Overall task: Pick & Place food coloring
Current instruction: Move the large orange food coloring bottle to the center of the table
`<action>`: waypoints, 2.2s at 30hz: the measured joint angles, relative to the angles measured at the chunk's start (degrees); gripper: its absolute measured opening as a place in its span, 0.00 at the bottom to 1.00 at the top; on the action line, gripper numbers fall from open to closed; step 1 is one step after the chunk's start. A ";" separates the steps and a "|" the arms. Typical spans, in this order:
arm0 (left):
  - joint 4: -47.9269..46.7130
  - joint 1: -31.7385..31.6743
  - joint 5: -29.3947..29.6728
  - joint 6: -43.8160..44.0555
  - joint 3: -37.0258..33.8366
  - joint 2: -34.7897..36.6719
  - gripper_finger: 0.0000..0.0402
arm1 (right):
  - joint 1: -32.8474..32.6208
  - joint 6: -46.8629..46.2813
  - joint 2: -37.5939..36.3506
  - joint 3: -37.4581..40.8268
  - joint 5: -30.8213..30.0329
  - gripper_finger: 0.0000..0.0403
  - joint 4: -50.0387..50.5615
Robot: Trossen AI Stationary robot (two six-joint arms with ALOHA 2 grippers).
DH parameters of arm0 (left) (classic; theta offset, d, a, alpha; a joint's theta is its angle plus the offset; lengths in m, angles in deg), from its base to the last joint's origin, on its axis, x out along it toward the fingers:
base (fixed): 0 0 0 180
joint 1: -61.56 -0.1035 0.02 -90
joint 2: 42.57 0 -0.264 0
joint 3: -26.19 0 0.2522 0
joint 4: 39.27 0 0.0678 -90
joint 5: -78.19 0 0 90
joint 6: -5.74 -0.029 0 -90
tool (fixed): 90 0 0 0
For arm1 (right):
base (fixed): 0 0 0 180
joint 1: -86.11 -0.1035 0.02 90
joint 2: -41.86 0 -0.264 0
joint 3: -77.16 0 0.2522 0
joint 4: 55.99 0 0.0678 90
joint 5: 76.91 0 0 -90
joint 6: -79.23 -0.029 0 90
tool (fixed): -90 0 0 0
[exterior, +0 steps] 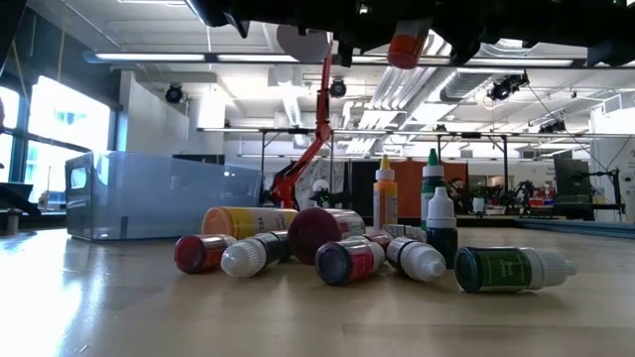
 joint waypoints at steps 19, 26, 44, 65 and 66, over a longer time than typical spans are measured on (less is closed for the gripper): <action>-0.43 0.02 0.04 0.01 -0.10 -0.07 0.34 | 0.00 -1.29 -0.08 -0.04 1.91 0.43 -0.92; -0.44 0.01 0.09 0.01 -0.10 -0.07 0.34 | 0.00 -1.21 -0.08 -0.04 0.50 0.35 -0.61; -5.92 0.09 0.24 0.01 -0.10 -0.07 0.41 | -1.01 -2.09 -0.09 -0.04 -4.41 0.28 5.69; -14.28 0.15 -0.22 0.00 -0.08 0.61 0.58 | -11.05 -22.66 -0.17 0.04 -23.64 0.28 36.63; -14.21 0.15 -0.22 0.00 -0.08 0.61 0.58 | -11.30 -24.29 -0.17 0.04 -25.48 0.28 38.80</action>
